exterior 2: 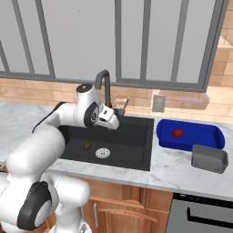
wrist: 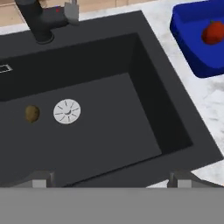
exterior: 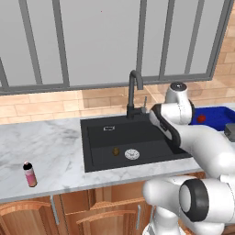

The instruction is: Pick up all produce items and place them in the sink. Turn on the sink faucet to wash them. Then turn the sink off and put them in the tray.

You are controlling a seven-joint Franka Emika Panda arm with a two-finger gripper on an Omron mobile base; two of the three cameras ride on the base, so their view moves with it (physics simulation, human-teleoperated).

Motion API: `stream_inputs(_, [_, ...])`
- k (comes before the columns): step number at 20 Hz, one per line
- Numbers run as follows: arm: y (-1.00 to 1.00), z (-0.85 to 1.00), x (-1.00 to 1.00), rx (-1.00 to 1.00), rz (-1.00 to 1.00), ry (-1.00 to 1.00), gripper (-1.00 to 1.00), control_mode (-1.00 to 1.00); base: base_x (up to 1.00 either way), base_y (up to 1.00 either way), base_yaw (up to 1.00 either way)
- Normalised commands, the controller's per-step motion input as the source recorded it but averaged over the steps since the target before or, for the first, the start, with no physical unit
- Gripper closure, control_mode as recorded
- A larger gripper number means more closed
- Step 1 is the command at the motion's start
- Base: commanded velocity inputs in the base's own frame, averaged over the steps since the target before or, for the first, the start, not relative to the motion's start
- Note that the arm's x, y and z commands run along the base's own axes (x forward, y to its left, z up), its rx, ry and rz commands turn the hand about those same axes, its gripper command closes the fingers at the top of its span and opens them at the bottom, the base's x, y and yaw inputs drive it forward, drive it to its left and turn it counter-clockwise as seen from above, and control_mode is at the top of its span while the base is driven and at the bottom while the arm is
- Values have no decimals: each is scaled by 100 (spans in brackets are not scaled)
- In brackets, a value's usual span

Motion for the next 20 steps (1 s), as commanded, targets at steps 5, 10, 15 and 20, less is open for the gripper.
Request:
stream_inputs(5, [43,0,0,4,15,5,-100,-100,0,0,0])
stream_inputs(10, [46,-2,1,0,9,1,-100,-100,0,0,0])
stream_inputs(15, [50,-12,2,0,6,5,-100,-100,0,0,0])
stream_inputs(20, [49,-24,2,0,3,9,-100,-100,0,0,0])
